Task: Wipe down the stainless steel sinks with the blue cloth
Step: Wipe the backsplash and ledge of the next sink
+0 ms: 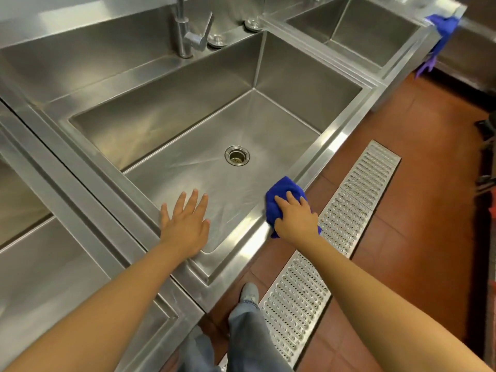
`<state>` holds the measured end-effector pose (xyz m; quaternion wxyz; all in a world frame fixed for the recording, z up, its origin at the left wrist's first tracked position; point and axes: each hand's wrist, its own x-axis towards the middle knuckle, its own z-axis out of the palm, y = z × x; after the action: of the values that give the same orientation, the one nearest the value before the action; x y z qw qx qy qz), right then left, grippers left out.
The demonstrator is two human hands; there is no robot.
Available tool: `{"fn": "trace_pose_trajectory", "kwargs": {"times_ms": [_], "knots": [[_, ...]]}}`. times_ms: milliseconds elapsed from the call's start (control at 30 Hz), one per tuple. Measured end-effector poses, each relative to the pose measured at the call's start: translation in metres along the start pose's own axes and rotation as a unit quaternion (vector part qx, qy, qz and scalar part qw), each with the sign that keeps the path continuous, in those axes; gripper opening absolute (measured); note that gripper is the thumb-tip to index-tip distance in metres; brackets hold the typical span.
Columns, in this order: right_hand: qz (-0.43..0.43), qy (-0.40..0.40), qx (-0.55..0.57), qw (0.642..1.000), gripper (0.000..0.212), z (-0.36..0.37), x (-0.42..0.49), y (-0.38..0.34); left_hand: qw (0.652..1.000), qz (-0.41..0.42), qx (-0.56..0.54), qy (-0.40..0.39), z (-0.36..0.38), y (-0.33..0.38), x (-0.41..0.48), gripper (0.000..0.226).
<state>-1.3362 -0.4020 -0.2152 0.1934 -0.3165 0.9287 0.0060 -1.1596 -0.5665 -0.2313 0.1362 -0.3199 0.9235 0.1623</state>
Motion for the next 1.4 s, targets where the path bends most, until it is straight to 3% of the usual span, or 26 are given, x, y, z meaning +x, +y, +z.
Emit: {"fn": "trace_pose_trajectory", "kwargs": {"times_ms": [233, 500, 733, 800, 900, 1067, 1200, 1400], "knots": [[-0.089, -0.024, 0.003, 0.996, 0.052, 0.018, -0.023, -0.018, 1.000, 0.014, -0.011, -0.005, 0.002, 0.023, 0.026, 0.059], [-0.029, -0.006, -0.015, 0.999, 0.052, -0.030, 0.069, 0.042, 0.999, 0.038, -0.030, 0.004, -0.004, 0.056, 0.055, 0.058], [-0.022, 0.078, 0.154, 0.985, 0.056, -0.040, 0.112, 0.082, 1.000, 0.002, -0.018, -0.006, -0.003, 0.065, 0.077, 0.058], [-0.037, 0.104, 0.130, 0.985, 0.058, -0.032, 0.105, 0.085, 1.000, -0.009, -0.009, -0.006, -0.004, 0.067, 0.085, 0.058], [-0.074, 0.052, 0.073, 0.993, 0.067, -0.023, 0.085, 0.073, 0.999, -0.028, -0.014, -0.009, -0.005, 0.075, 0.094, 0.058], [-0.164, 0.066, 0.020, 0.984, 0.059, -0.007, 0.057, 0.059, 0.999, -0.036, -0.029, -0.011, -0.003, 0.101, 0.104, 0.058], [-0.117, 0.030, 0.005, 0.993, 0.050, -0.027, 0.097, 0.072, 0.999, -0.023, -0.044, -0.012, -0.007, 0.113, 0.104, 0.059], [-0.021, 0.003, 0.071, 0.997, 0.042, -0.061, 0.133, 0.080, 1.000, -0.004, -0.030, -0.006, -0.014, 0.106, 0.097, 0.058]]}}
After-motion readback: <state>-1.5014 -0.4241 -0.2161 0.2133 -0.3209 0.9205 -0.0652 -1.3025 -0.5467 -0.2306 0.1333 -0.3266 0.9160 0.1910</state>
